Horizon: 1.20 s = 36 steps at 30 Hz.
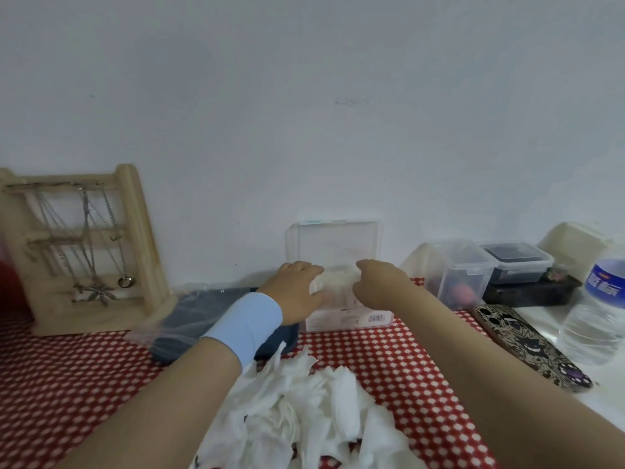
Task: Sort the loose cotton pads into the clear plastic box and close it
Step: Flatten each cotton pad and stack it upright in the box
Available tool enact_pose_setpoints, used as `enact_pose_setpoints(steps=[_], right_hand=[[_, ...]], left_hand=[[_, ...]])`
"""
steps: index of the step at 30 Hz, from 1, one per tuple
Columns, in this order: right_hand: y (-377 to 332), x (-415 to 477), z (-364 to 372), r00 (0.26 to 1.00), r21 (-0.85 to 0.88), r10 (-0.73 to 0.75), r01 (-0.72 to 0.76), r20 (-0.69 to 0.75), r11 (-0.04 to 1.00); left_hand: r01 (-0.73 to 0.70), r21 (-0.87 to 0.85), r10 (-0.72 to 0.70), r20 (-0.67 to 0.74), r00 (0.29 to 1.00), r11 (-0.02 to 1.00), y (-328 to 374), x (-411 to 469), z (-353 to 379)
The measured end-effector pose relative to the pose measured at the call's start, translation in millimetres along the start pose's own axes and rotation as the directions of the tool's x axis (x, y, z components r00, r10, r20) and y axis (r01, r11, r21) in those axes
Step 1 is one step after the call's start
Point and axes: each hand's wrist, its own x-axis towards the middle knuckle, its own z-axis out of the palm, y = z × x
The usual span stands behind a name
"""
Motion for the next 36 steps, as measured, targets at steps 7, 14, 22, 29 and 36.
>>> enact_pose_setpoints(steps=[7,14,22,29,36], right_hand=[[-36.0,-63.5,-16.9,0.941,0.125,-0.325,0.335,-0.097,0.934],[-83.9,-93.6,15.1,0.824,0.068,-0.54,0.537,0.171,0.841],[-74.3,-86.9,28.4,0.839,0.024,-0.479,0.49,0.258,0.871],[-49.4,-89.8,5.4,0.896,0.004,-0.359,0.37,0.262,0.929],[-91.1,-119.5,19.4,0.815,0.106,-0.516,0.508,0.263,0.855]], left_hand=[[0.089,-0.143,-0.098,-0.057,0.994,0.986,-19.0,-84.9,-31.4],[0.349,0.003,-0.347,0.119,0.93,0.937,-52.5,-145.7,-12.9],[0.262,-0.308,-0.236,0.121,0.964,0.914,-31.7,-148.9,10.0],[0.215,-0.385,-0.152,0.187,0.971,0.898,-9.0,-133.6,4.0],[0.378,0.092,-0.387,0.318,0.866,0.921,-57.0,-174.2,-27.5]])
